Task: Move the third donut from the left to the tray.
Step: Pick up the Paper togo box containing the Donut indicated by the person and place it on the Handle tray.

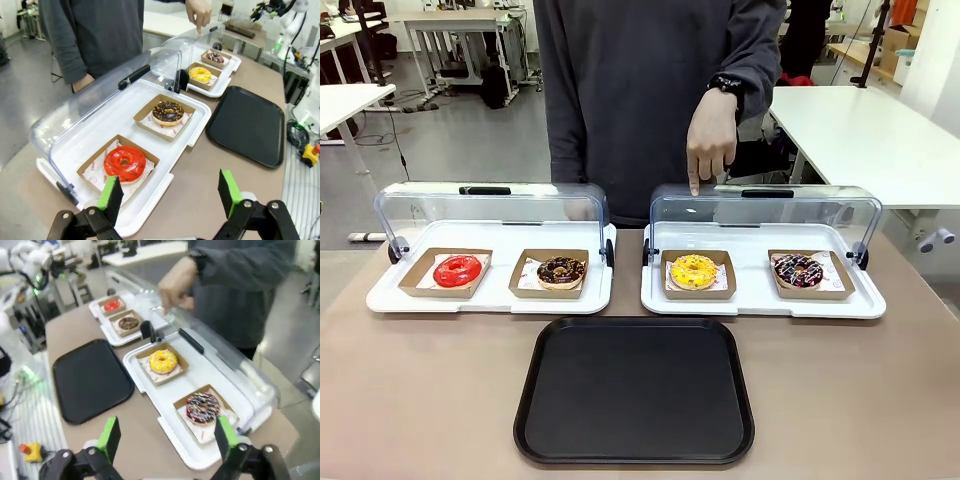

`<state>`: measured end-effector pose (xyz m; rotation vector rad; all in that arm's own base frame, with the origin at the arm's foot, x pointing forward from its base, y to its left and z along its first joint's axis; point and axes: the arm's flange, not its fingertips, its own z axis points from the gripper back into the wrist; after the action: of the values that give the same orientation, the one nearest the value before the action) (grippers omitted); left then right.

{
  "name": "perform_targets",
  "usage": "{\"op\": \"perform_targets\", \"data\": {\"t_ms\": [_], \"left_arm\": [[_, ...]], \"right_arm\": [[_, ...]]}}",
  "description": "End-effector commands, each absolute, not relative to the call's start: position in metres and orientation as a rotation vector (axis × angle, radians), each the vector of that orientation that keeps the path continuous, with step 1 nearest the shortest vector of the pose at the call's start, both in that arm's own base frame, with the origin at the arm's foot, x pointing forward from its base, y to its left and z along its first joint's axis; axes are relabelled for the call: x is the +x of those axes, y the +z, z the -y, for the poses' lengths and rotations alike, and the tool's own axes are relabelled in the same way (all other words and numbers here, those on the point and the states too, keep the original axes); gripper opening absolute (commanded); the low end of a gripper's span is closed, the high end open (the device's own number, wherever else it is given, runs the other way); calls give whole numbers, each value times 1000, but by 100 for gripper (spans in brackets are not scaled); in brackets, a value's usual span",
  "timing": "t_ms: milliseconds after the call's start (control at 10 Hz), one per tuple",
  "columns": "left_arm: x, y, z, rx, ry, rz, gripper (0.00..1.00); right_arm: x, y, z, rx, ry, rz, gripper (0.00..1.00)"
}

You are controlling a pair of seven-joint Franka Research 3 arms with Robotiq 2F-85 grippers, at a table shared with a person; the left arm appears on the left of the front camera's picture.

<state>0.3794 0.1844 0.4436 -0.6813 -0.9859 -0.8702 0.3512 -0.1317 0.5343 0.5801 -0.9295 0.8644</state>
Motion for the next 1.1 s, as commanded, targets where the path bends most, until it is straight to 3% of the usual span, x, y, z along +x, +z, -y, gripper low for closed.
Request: {"op": "perform_targets", "data": {"t_ms": [0,400,700,1000], "left_arm": [[378,445,-184,-690,-872,995,100],[378,445,-184,-690,-872,995,100],[378,445,-184,-690,-872,995,100],[378,445,-184,-690,-872,995,100]], "right_arm": [[350,554,71,484,984,814,100],[340,552,-59,258,1273,591,100],[330,519,-140,32,1384,437,100],[316,496,-167,-133,1418,351,100]]}}
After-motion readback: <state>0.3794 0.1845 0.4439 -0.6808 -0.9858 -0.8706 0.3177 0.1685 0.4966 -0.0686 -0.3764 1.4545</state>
